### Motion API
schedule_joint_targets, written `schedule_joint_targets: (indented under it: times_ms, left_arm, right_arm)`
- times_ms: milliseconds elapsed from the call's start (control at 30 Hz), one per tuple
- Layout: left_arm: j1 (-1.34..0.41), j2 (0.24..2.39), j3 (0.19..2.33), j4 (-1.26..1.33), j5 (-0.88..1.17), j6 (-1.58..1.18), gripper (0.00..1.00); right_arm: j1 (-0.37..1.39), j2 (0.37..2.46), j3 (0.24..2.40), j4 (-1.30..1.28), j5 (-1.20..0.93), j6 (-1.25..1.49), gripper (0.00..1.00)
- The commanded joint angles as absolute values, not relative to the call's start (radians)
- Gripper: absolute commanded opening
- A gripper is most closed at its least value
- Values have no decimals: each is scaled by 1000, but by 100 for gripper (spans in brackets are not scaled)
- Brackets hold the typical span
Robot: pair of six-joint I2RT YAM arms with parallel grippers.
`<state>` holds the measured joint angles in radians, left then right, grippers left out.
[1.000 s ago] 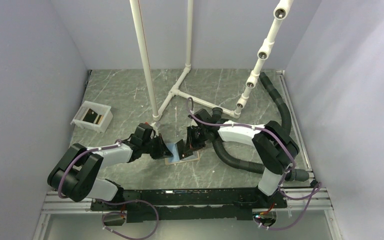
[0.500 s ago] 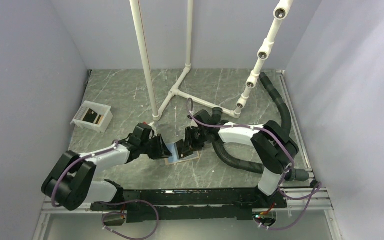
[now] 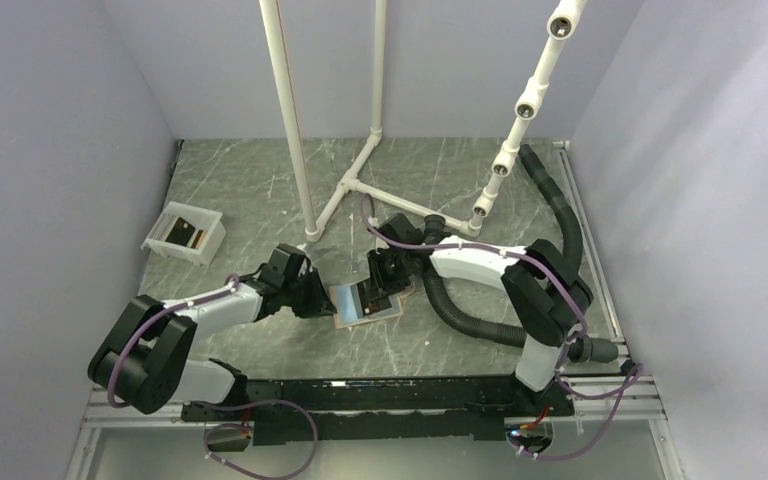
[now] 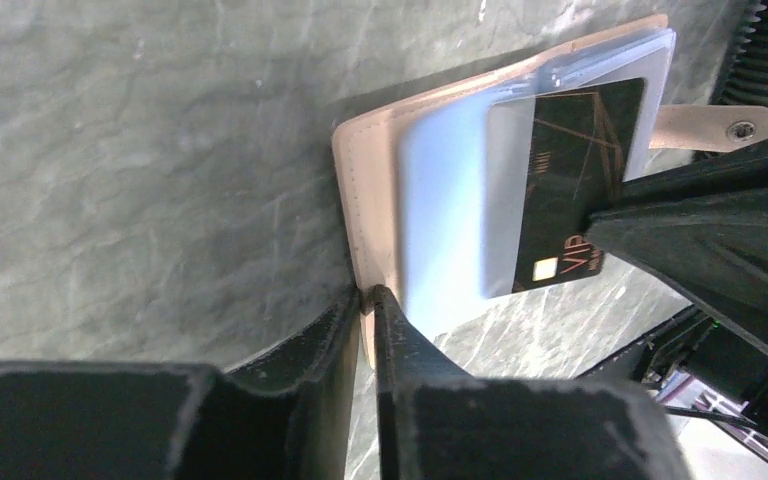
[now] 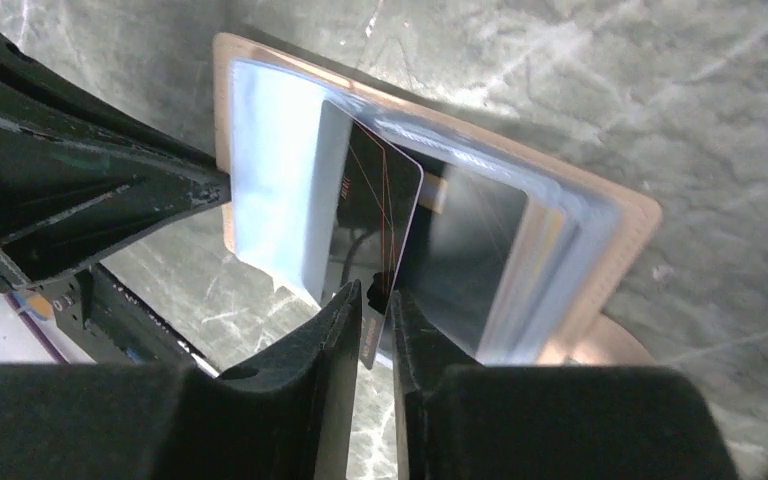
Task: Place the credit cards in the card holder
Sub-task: Insert the credit card into the card holder.
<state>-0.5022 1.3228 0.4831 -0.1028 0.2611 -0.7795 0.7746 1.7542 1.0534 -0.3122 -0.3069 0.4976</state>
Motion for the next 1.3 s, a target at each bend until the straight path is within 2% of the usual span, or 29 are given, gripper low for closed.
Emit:
schedule_joint_targets:
  times_ms: [0, 133, 267, 400, 467, 600, 700, 900, 1067, 1100, 1200, 1267]
  left_arm:
    - [-506, 1388, 472, -55, 276, -783, 13]
    - [-506, 1400, 451, -17, 296, -805, 7]
    - [-511, 1396, 440, -8, 301, -818, 6]
    - [-511, 1382, 443, -26, 288, -815, 7]
    - [-510, 1365, 461, -74, 273, -799, 10]
    - [-511, 1282, 497, -184, 237, -783, 25]
    - [-511, 1228, 494, -174, 266, -795, 32]
    - [-511, 1252, 488, -89, 319, -865, 28]
    - [-511, 1317, 456, 45, 356, -916, 25]
    - [-511, 1329, 453, 65, 362, -924, 23]
    - [-511, 1354, 446, 92, 365, -934, 19]
    - [-511, 1362, 450, 87, 358, -929, 20]
  right_arm:
    - [803, 1812, 1099, -289, -305, 460, 17]
    - [836, 1859, 1128, -238, -349, 465, 15]
    - [850, 1861, 1128, -189, -382, 484, 15]
    - [847, 1835, 1117, -220, -340, 462, 23]
    - [846, 1807, 1120, -252, -324, 445, 29]
    - [847, 1710, 1120, -320, -280, 412, 46]
    - [848, 1677, 1123, -361, -264, 394, 50]
    - [851, 1683, 1097, -313, -276, 399, 46]
    - [884, 1694, 1069, -218, -244, 429, 50]
    - [884, 1709, 1071, -214, -242, 433, 49]
    - [884, 1761, 1087, -227, -231, 436, 34]
    - [884, 1777, 1083, -219, -227, 440, 30]
